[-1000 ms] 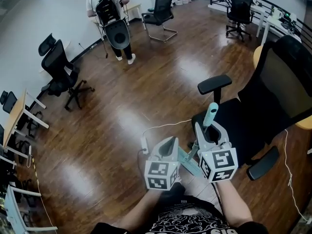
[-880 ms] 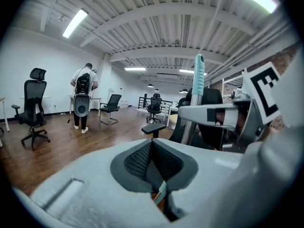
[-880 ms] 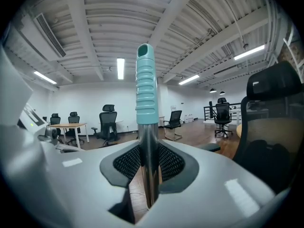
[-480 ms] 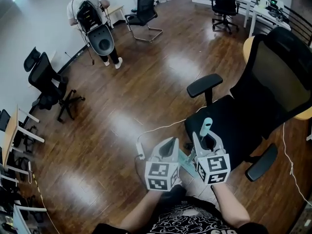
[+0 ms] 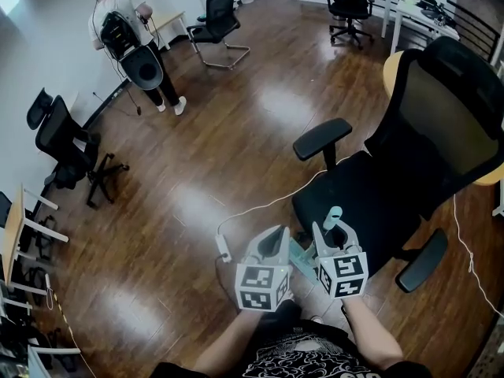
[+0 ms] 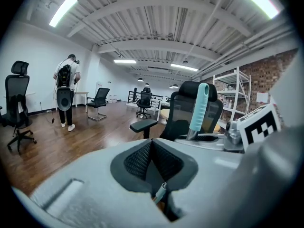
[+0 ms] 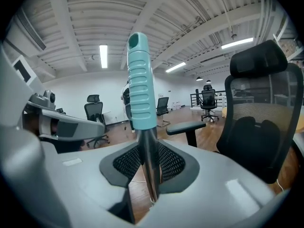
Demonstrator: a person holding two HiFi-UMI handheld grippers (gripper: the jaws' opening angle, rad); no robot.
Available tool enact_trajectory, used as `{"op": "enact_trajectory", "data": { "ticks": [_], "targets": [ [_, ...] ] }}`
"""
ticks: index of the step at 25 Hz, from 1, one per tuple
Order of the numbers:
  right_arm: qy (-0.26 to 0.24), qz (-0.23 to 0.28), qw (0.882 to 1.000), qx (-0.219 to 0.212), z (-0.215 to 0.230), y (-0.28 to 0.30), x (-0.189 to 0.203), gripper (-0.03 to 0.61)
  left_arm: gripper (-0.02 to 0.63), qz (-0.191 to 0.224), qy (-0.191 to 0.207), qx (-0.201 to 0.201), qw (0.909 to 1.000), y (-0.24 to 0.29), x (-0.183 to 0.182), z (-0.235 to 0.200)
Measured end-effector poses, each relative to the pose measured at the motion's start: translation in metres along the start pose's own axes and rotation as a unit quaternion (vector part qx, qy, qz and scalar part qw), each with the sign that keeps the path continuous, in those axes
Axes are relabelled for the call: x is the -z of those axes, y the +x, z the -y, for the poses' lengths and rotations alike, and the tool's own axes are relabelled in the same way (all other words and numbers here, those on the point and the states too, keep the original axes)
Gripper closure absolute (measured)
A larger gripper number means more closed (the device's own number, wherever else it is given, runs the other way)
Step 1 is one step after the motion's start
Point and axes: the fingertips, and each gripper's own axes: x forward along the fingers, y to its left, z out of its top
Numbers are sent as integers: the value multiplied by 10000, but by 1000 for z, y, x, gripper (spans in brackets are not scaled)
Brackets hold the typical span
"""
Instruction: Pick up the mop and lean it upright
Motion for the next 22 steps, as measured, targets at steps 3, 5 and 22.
{"op": "enact_trajectory", "data": {
  "ticks": [3,5,22],
  "targets": [
    [-18,37,10000,12,1,1,-2,483,611,-26,14,52,10000,2,0,1],
    [-22,60,9999,79,5,0,0,483,611,-44,28,83,10000,3,2,3],
    [111,7,9987,504,38,-15,8,419,611,18,138,191,9997,-6,0,17]
  ]
}}
